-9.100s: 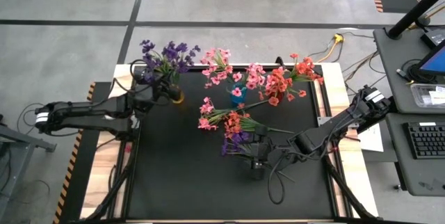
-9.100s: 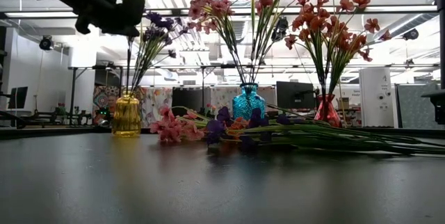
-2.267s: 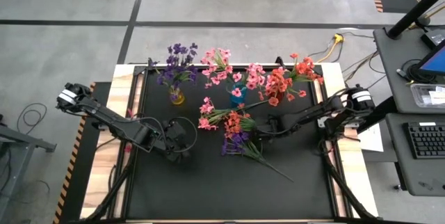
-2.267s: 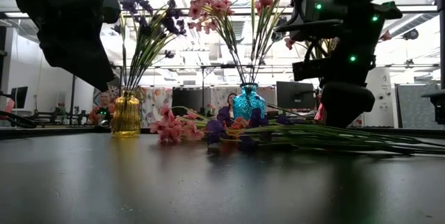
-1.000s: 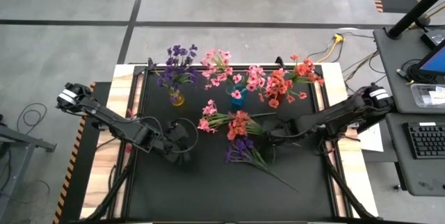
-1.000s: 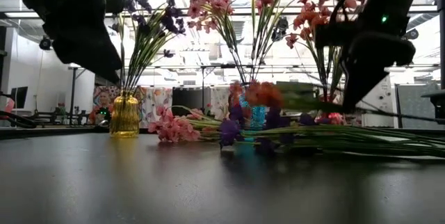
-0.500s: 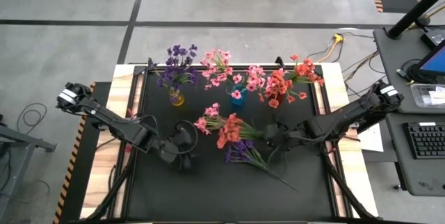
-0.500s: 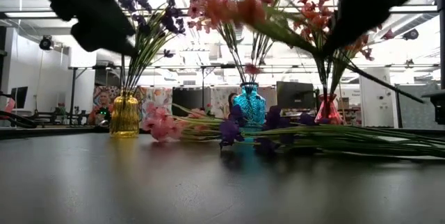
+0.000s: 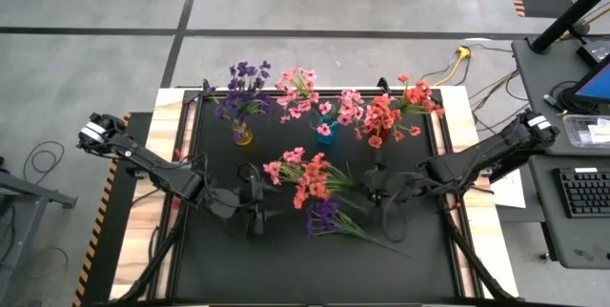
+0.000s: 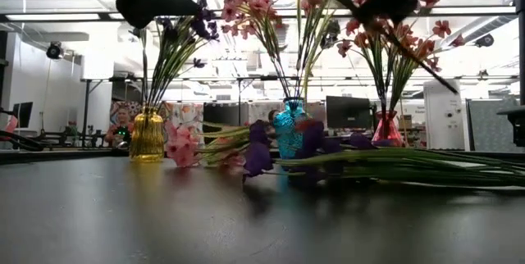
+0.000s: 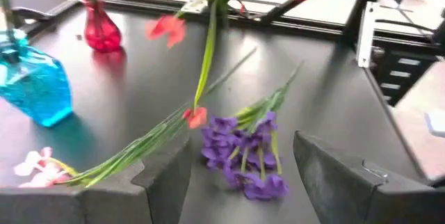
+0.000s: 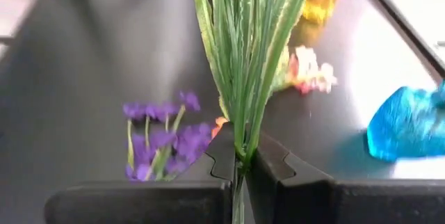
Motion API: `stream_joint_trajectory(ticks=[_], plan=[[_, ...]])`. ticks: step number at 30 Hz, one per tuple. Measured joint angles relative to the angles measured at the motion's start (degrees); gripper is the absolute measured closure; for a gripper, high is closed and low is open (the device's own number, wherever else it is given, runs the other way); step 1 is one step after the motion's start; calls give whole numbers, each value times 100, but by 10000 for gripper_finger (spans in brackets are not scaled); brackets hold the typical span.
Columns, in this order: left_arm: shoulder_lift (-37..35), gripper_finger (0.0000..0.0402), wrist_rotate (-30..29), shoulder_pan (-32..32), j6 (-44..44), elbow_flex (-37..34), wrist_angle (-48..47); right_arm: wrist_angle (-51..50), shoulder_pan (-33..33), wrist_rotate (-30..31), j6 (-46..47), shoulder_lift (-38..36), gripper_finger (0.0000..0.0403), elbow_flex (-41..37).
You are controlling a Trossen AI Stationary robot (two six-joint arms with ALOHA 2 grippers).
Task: Sort flowers into vase by color
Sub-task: Put the orange flower into the red vase
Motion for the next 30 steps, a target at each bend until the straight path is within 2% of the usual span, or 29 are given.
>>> stream_joint_trajectory(ticks=[11,19,23,30], plan=[[0,166,-79,0,-3,0,4,655,0,0,-586,-1038,390,0],[38,166,-91,11,62,0,255,1678,0,-5,-1110,-1154,390,2],[219,166,-139,11,729,0,1330,2259,0,-37,-1390,-806,390,-50],[1008,166,-133,144,2135,0,3823,4426,0,-343,-1799,217,390,-343]])
